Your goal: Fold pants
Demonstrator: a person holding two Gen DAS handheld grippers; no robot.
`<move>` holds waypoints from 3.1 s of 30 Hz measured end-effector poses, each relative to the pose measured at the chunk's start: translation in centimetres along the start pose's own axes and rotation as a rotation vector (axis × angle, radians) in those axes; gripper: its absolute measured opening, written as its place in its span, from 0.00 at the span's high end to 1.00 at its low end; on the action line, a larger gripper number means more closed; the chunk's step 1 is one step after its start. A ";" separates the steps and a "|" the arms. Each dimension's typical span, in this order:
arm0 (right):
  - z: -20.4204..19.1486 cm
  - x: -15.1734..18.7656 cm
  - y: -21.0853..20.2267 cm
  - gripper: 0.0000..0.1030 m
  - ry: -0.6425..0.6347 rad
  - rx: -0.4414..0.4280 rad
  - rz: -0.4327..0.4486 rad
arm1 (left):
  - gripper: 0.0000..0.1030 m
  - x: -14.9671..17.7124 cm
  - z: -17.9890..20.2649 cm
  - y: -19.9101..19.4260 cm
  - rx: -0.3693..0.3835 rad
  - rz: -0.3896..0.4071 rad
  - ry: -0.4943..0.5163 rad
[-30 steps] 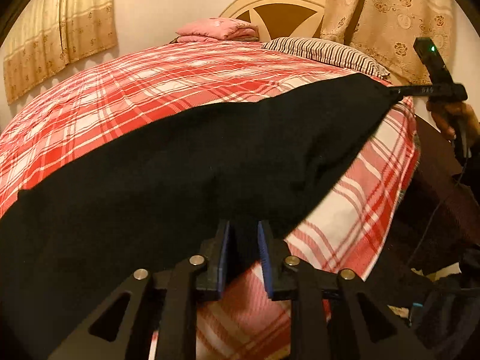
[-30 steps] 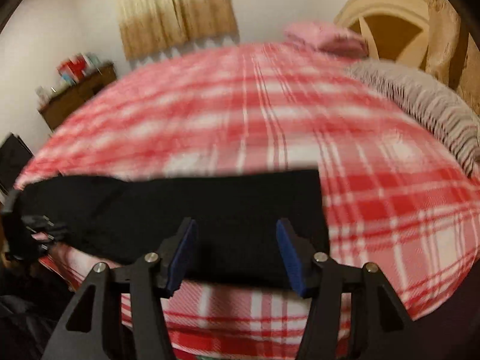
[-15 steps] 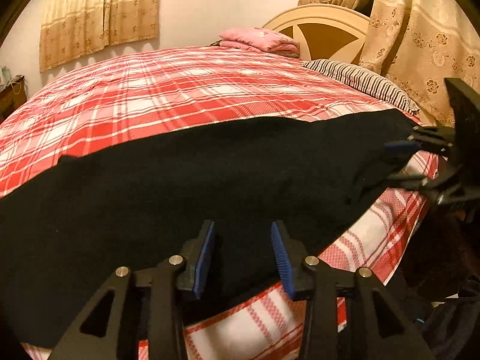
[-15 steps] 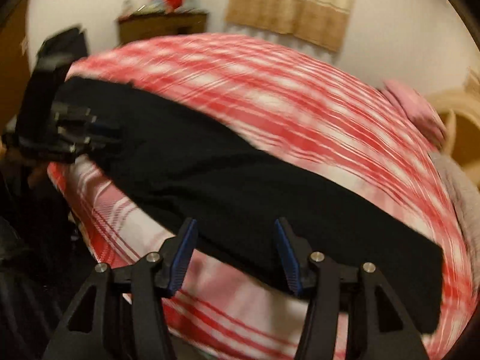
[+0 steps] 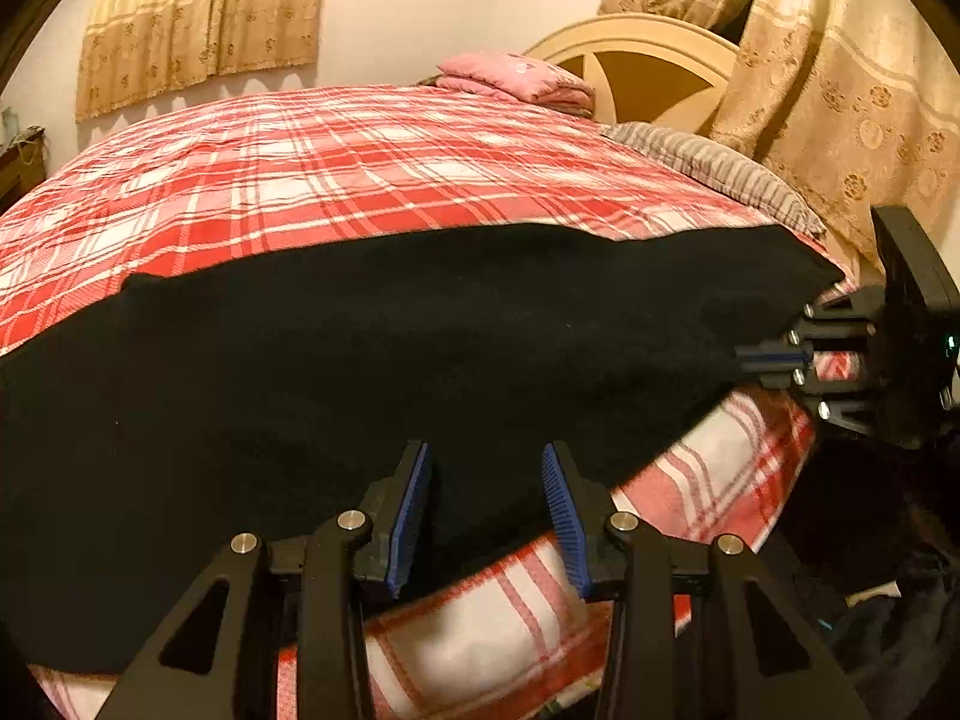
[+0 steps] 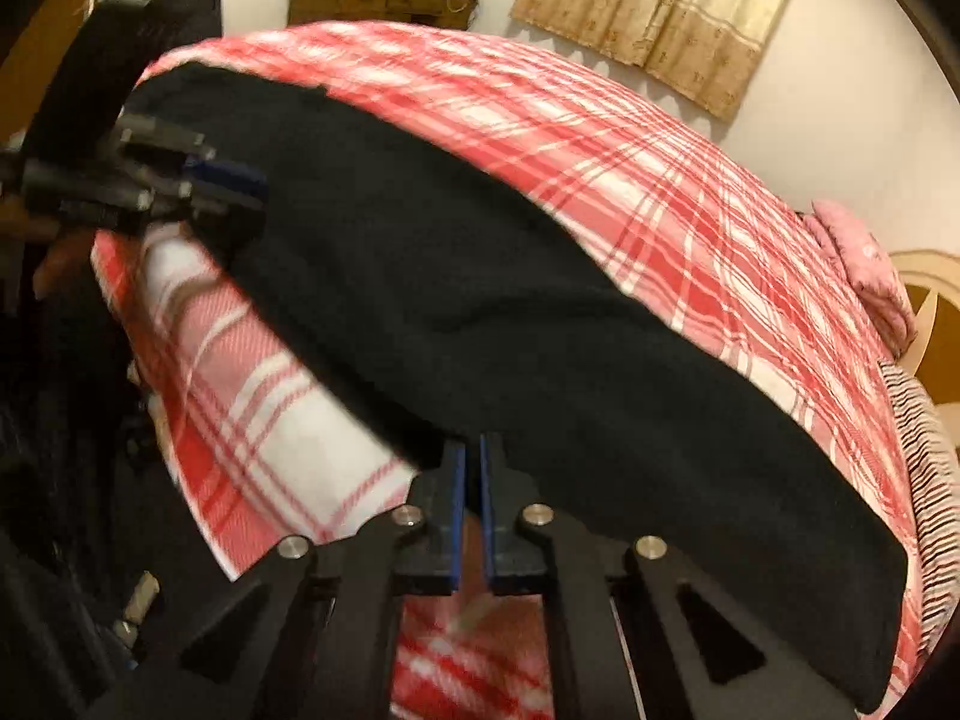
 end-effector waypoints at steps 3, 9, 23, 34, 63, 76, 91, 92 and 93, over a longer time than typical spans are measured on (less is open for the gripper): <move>0.1 -0.3 0.2 0.95 0.004 0.014 -0.001 | 0.60 -0.1 0.3 -0.3 -0.009 0.006 0.016; -0.6 -0.5 0.1 0.94 -0.046 0.006 -0.054 | 0.60 -0.1 -1.3 -1.3 -0.047 0.014 0.011; -2.4 -5.6 -0.8 0.42 -0.025 -0.098 0.069 | 0.50 -0.3 -3.1 -1.2 -0.052 0.044 -0.019; -7.0 -6.9 4.3 0.77 -0.111 -0.104 0.018 | 0.36 2.0 -1.4 -0.7 -0.005 -0.005 0.016; 13.7 4.2 -4.3 0.35 0.634 0.094 0.088 | 0.28 -1.0 -1.9 -0.2 -0.200 0.043 -0.002; 14.5 5.7 -2.7 0.23 0.582 0.225 0.030 | 0.24 -0.6 -2.8 0.4 -0.241 0.021 -0.036; 21.2 13.9 -11.1 0.23 1.065 0.182 0.222 | 0.24 -0.3 -8.7 -4.0 -0.402 0.117 -0.156; 21.6 14.8 -11.2 0.23 1.106 0.176 0.226 | 0.24 -0.2 -9.3 -4.4 -0.410 0.122 -0.172; 22.0 15.7 -11.3 0.24 1.142 0.163 0.231 | 0.24 0.0 -9.8 -4.6 -0.416 0.127 -0.186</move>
Point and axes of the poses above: each gripper's, at about its wrist camera, not at the fingertips, and y roughly the way its jaws point, z to its right, x to its underside, the point moved 4 cm from there along y, roughly the way its jaws point, and after that the axes turned 3 degrees about -y, right-handed, at the moved point
